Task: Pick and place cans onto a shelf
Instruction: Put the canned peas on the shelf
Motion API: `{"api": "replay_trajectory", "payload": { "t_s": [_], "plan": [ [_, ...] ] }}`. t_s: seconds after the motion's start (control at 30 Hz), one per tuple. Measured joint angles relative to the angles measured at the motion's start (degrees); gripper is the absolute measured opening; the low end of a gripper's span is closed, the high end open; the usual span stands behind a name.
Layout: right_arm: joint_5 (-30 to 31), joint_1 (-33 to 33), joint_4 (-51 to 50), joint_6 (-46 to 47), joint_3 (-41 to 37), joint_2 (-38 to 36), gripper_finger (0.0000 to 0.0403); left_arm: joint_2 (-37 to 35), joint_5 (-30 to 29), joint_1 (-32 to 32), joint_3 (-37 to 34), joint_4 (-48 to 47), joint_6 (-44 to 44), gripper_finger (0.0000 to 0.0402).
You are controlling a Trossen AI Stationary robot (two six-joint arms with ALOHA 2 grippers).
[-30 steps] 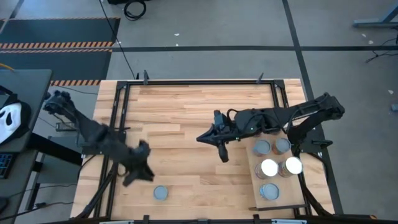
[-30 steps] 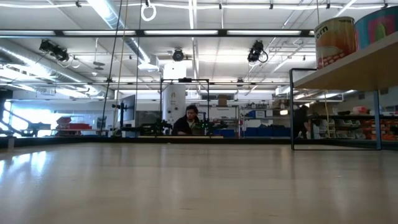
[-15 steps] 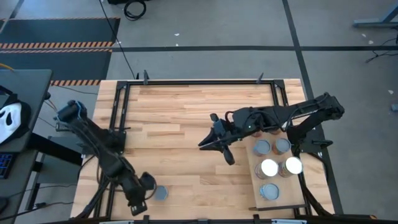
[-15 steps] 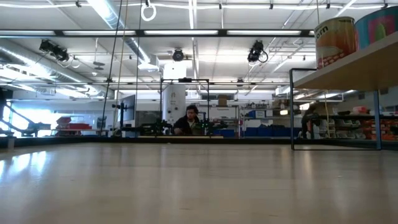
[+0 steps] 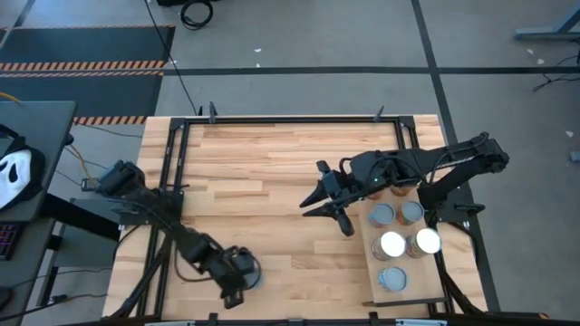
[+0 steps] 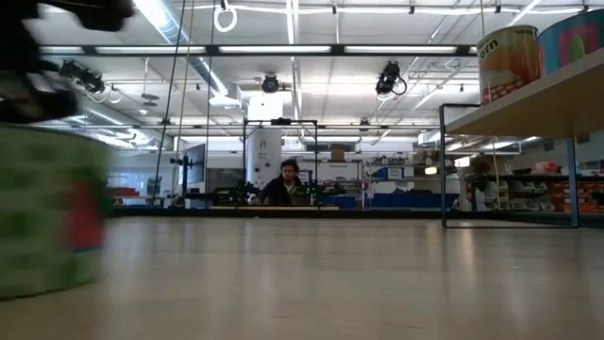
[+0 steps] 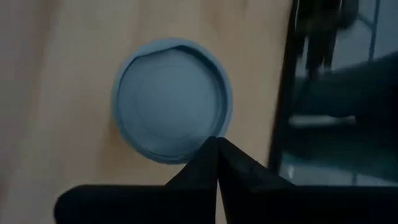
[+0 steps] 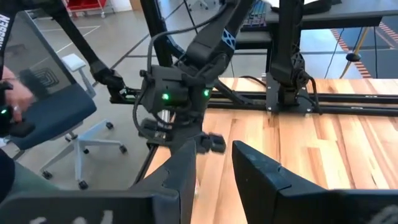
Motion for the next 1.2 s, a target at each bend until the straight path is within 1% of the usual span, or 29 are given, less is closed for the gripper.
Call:
{"api": "replay_trajectory", "payload": {
  "t_s": [0.2, 0.27, 0.33, 0.43, 0.47, 0.53, 0.6, 0.7, 0.8, 0.93, 1.03, 1.1, 1.2],
  "plan": [
    [0.3, 0.3, -0.2, 0.3, 0.0, 0.9, 0.0113, 0.7, -9.8, 8.2, -0.4, 8.4, 10.3, 0.0005],
    [3.3, 0.4, -0.5, 0.7, 0.0, 1.5, 0.0112, 0.6, -11.2, 11.6, -0.4, 11.4, 13.2, 0.0006],
    [5.9, 0.4, -1.4, 0.7, 0.0, 2.6, 0.0112, 0.3, -10.4, 14.8, -0.4, 13.2, 14.5, 0.0008],
    [6.3, 0.5, -3.3, -1.2, 0.0, 5.5, 0.0113, -2.2, -5.9, 18.4, -0.4, 12.6, 14.1, 0.0009],
    [6.1, 0.7, -3.5, -1.5, 0.0, 6.6, 0.0115, -3.7, -4.5, 18.6, -0.4, 10.5, 13.9, 0.0009],
    [5.5, 1.2, -3.3, -1.9, 0.0, 8.6, 0.0118, -7.3, -3.5, 17.9, -0.4, 6.1, 12.6, 0.0005],
    [5.7, 1.8, -2.3, -2.4, 0.0, 10.4, 0.0122, -11.5, -4.2, 16.1, -0.4, 1.6, 11.5, 0.0004],
    [5.7, 2.3, -0.2, -3.2, 0.0, 12.7, 0.0137, -18.6, -10.7, 12.2, -0.3, -2.1, 9.6, 0.0006],
    [5.5, 2.4, 1.2, -3.1, 0.0, 16.0, 0.0161, -23.8, -16.2, 8.7, -0.3, -7.9, 6.2, 0.0009],
    [3.7, 2.7, 5.0, -3.0, 0.0, 21.9, 0.0209, -28.3, -20.7, 5.6, -0.3, -15.5, 0.0, 0.0010],
    [2.6, 2.9, 7.0, -3.1, 0.0, 26.5, 0.0254, -29.4, -25.1, 4.4, -0.4, -18.7, -2.1, 0.0010],
    [2.6, 2.9, 7.1, -3.5, 0.0, 29.0, 0.0287, -29.4, -27.3, 4.4, -0.4, -18.6, -2.4, 0.0011],
    [2.6, 2.9, 6.9, -4.6, 0.0, 31.7, 0.0334, -29.1, -27.9, 5.2, -0.4, -18.4, -2.4, 0.0011]
  ]
}}
